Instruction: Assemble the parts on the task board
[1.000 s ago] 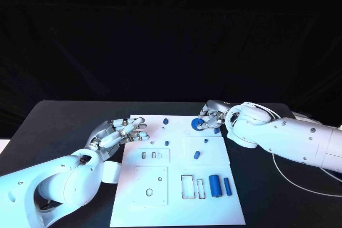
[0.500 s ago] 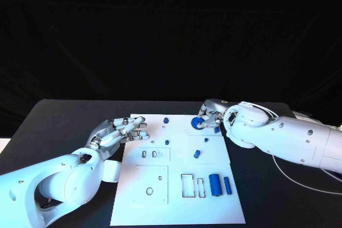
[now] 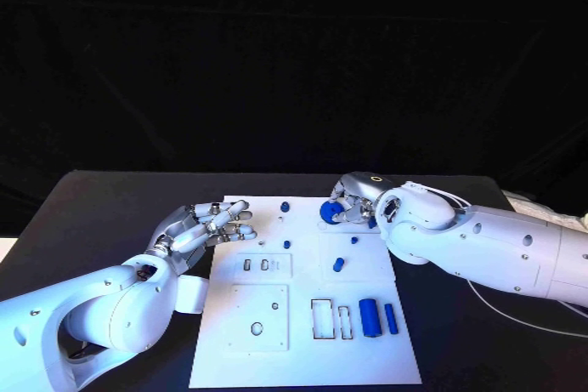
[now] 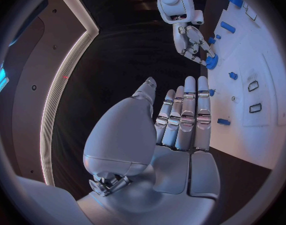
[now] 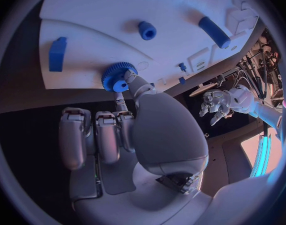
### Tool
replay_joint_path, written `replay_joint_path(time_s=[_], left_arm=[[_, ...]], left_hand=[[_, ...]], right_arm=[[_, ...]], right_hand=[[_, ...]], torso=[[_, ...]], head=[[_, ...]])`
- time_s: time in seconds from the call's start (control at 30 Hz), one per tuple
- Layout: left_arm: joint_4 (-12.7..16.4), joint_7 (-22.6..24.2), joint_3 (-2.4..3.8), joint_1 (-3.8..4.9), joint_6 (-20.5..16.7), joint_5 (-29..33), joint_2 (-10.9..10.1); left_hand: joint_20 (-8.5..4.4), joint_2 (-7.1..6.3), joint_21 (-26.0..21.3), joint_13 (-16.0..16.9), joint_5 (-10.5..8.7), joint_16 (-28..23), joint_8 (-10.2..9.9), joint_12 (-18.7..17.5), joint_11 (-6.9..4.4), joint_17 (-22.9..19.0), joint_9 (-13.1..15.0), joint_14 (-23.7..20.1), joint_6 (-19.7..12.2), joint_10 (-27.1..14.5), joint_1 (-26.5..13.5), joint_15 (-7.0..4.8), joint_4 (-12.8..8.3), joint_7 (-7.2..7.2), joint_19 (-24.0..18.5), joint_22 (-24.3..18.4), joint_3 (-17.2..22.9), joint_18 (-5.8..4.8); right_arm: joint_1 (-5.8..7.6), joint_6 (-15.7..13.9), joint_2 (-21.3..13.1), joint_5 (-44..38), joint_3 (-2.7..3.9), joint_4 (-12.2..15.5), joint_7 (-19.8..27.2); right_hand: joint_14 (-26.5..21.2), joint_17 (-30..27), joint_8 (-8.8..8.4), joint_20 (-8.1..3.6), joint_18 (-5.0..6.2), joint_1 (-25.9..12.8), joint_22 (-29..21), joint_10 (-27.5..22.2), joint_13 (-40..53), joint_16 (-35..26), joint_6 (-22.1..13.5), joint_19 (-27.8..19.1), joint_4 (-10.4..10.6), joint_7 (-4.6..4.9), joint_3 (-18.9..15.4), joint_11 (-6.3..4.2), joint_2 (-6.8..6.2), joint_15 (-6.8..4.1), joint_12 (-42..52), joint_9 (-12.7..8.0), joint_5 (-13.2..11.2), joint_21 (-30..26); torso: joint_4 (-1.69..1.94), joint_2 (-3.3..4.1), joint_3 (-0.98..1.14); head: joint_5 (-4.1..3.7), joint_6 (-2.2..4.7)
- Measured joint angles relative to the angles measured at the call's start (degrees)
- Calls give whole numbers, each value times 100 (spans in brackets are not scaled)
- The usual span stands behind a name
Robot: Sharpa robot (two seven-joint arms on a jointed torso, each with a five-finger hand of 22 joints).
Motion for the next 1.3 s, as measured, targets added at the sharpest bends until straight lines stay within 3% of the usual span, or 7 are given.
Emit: replay_joint_path(time_s=[0.23,0.43,0.87,1.03,1.3], left_arm=[[-4,-3,0,0,2,0,2],[-7,-5,0,0,6,0,7],[-21,-9,-1,0,14,1,24],[-22,-10,-1,0,18,1,31],[-13,-11,0,0,22,1,28]], left_hand=[[0,0,0,0,0,0,0,0,0,0,0,0,0,0,0,0,0,0,0,0,0,0],[0,0,0,0,0,0,0,0,21,6,0,0,0,-21,0,0,-16,0,0,0,16,0],[0,0,0,0,0,0,0,0,21,5,0,0,0,-21,0,0,-16,0,0,-5,16,0],[0,0,0,0,0,0,0,0,21,4,0,0,0,-21,0,0,-16,0,0,-5,16,0],[0,0,0,0,0,0,0,0,21,9,0,0,0,-21,0,0,-16,0,0,-5,16,0]], right_arm=[[37,-168,118,-49,3,331,-7],[61,-245,389,-77,4,402,-10],[26,-222,1081,-112,-37,-98,-27],[-1,-173,1202,-115,-49,-233,-34],[-5,-106,1287,-126,-52,-344,-72]], right_hand=[[0,0,0,0,-27,-249,0,0,-1,0,2,0,27,0,28,0,18,0,0,0,100,0],[0,5,-26,0,-27,-250,-1,0,-1,-1,3,0,41,0,41,1,19,0,0,0,103,0],[0,4,-51,0,-27,-341,-2,0,-2,-4,4,-1,60,1,89,1,-12,1,-25,0,102,0],[0,3,-87,0,-28,-363,-2,0,0,-4,5,-1,67,1,96,1,11,1,-49,0,102,0],[0,3,-209,0,-27,-488,-3,0,2,-4,9,-1,81,-3,111,1,-78,1,-142,-14,90,0]], torso=[[4,-3,-7],[13,-3,-8],[3,5,-1],[3,5,2],[-13,7,3]], head=[[34,14],[47,10],[71,-8],[76,-18],[102,-44]])
